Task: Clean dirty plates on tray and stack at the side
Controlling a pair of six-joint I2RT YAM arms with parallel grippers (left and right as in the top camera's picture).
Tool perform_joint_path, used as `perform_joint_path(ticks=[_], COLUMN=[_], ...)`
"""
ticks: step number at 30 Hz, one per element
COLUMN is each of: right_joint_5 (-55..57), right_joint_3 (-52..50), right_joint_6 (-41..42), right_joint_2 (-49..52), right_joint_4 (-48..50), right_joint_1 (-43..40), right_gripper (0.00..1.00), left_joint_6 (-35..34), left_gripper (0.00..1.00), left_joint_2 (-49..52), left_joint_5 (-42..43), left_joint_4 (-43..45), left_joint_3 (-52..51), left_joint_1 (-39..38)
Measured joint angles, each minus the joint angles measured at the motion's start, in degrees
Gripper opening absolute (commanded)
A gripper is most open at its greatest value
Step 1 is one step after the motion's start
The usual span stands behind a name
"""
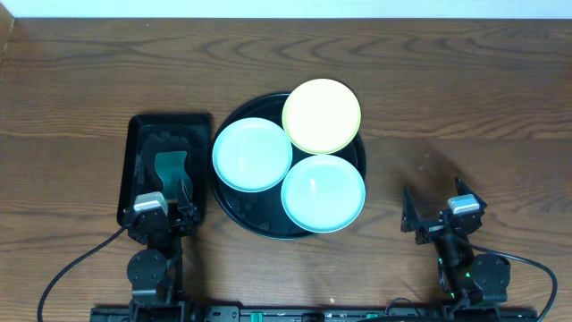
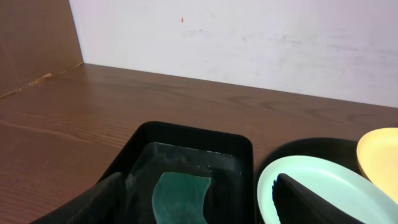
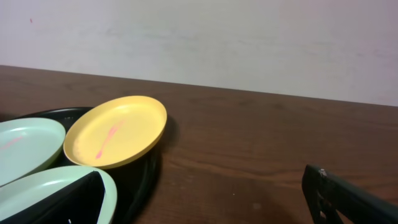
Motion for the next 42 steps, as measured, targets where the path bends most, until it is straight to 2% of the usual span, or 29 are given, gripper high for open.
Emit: perform_joint_path(ticks=[15,21,26,34,39,42], right_joint_5=[1.33,-0.11,-1.05,-2.47,-3.04,-4.50], right_joint_3=[0.00,-0.04,0.28,6.12,10.47,13.68], right_joint_6=[0.00,0.02,0.15,-2.73,-5.09,-5.81], right_joint_2=[0.00,0.02,-0.02,0.00,0.94,4.81], right_joint_4=[0.85,11.52,20.17,27.32,29.29,29.24], right_joint_1=[0.00,0.00,0.00,0.00,0.00,0.00], right_gripper=[0.99,0.99,0.99,0.99,0.99,0.99], left_joint_6=[0.00,0.00,0.00,0.00,-0.02,-0.04], left_gripper=[0.75,0.76,0.76,0.76,0.76,0.76], left_joint_2=[0.02,0.02,0.04,5.20,13.46,20.57], left_joint_5=[0.07,5.62,9.20,12.72,14.82,15.63], left_joint_4=[0.35,3.48,2.64,1.01,-0.48,-5.40], left_joint_3=[-0.02,-0.79,0.46,15.56,26.10,33.44], left_joint_1=[0.00,0.00,0.00,0.00,0.00,0.00])
